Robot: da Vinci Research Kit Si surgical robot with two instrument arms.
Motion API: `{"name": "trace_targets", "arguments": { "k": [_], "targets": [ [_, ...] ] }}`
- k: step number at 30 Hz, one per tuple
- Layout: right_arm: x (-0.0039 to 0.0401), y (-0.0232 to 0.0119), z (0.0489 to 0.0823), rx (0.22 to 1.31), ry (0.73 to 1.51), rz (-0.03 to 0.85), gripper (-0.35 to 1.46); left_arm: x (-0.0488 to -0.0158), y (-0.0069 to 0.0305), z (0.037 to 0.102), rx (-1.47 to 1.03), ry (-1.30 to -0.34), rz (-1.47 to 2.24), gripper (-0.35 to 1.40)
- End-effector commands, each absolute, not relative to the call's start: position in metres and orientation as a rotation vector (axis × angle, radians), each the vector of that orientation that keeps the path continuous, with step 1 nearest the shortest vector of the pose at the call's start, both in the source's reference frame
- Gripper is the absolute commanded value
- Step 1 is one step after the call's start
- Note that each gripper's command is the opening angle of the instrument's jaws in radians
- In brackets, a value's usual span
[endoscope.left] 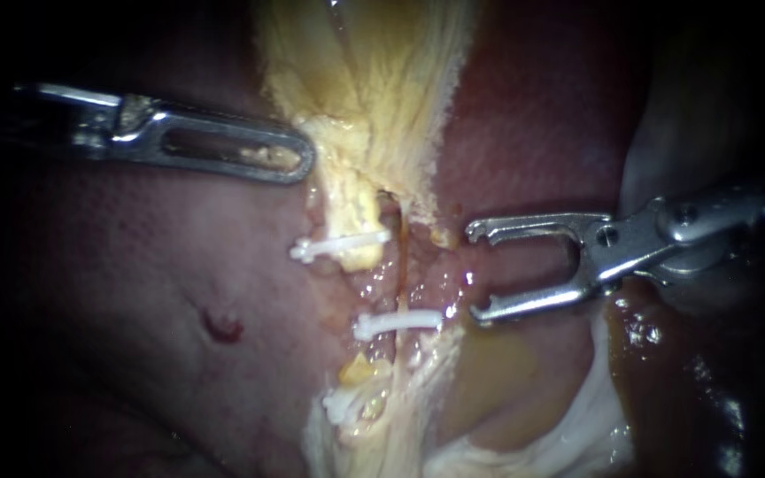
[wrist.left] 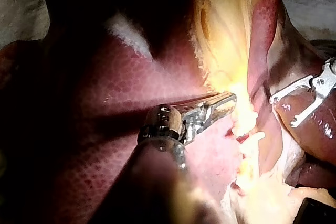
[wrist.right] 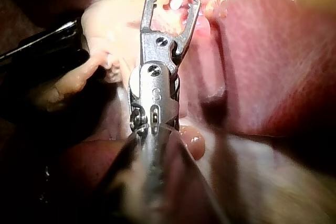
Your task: Going back first clip right tube
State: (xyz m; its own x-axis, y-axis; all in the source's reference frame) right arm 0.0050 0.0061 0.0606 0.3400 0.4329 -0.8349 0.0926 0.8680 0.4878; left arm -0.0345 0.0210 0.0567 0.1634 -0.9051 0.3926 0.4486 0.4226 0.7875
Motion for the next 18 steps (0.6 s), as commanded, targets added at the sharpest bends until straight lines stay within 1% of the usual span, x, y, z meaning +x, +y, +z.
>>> {"name": "trace_targets", "arguments": {
  "k": [1, 6, 18],
  "targets": [
    [0.005, 0.0062, 0.0606, 0.503, 1.216, 0.234, 0.5, -0.0348, 0.0208, 0.0571, 0.575, -0.976, -1.044, -0.35],
    [0.0049, 0.0063, 0.0605, 0.5, 1.215, 0.229, 0.5, -0.0357, 0.0205, 0.0584, 0.579, -0.964, -1.037, -0.35],
    [0.005, 0.0063, 0.0603, 0.5, 1.215, 0.229, 0.5, -0.0357, 0.0207, 0.0595, 0.587, -0.956, -1.041, -0.35]
  ]
}}
